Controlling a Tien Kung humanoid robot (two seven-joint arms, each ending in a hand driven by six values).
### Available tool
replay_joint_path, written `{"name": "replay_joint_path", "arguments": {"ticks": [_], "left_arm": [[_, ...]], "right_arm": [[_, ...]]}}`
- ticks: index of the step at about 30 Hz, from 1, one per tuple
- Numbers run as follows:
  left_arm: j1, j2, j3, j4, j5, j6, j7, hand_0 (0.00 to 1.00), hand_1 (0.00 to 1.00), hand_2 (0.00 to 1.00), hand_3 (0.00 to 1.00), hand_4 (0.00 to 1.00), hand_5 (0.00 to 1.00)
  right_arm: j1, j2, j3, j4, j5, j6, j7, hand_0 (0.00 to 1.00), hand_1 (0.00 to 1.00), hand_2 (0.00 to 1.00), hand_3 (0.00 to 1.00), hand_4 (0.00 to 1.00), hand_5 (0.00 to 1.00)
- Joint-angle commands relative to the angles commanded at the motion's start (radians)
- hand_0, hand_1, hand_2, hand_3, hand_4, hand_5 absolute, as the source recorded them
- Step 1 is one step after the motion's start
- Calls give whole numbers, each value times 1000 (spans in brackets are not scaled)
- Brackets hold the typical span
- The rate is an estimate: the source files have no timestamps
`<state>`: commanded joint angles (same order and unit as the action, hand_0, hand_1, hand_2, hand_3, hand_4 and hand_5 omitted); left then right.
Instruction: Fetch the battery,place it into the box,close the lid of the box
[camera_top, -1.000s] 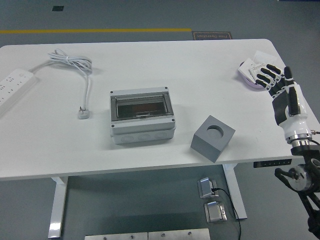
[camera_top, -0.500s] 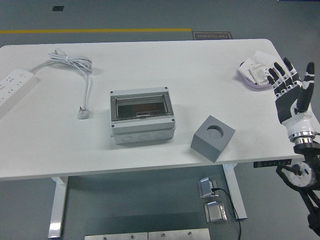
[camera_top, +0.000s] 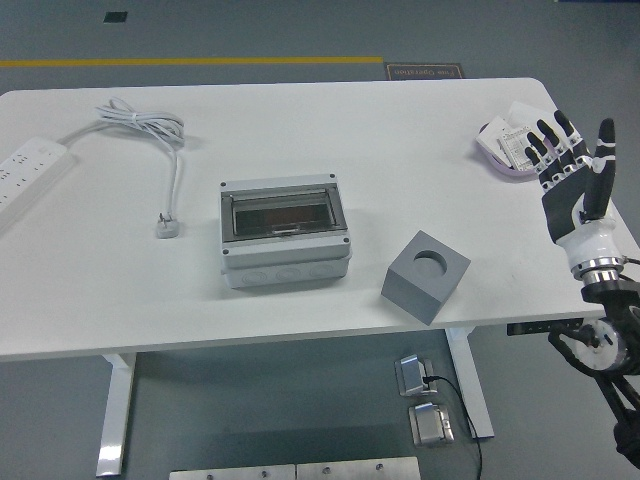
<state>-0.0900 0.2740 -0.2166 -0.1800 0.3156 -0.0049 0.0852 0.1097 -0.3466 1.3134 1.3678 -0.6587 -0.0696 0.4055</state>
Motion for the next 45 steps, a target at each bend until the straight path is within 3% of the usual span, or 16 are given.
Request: {"name": "replay_joint_path", "arguments": {"ticks": [11, 19, 32, 45], "left_arm": [[-2, -10, -42, 0, 30, 11, -12, 731, 758, 750, 713, 611, 464], [4, -24, -105, 0, 79, 16, -6, 741, 776, 772, 727, 612, 464], [4, -30, -65, 0, 21, 16, -19, 736, 776, 770, 756, 619, 464], [2, -26, -79, 0, 31, 14, -13, 733, 771, 763, 751, 616, 459]], "right_arm": [[12, -6, 13, 37, -45, -17, -9, 998, 930, 918, 941, 998, 998], [19, -17, 1, 23, 21, -15, 22, 998, 933, 918, 939, 998, 998], [-1, -7, 26, 9, 39, -20, 35, 998, 926, 910, 935, 998, 998], [-2, -4, 35, 3, 18, -26, 25, 998, 920, 901, 927, 998, 998]]}}
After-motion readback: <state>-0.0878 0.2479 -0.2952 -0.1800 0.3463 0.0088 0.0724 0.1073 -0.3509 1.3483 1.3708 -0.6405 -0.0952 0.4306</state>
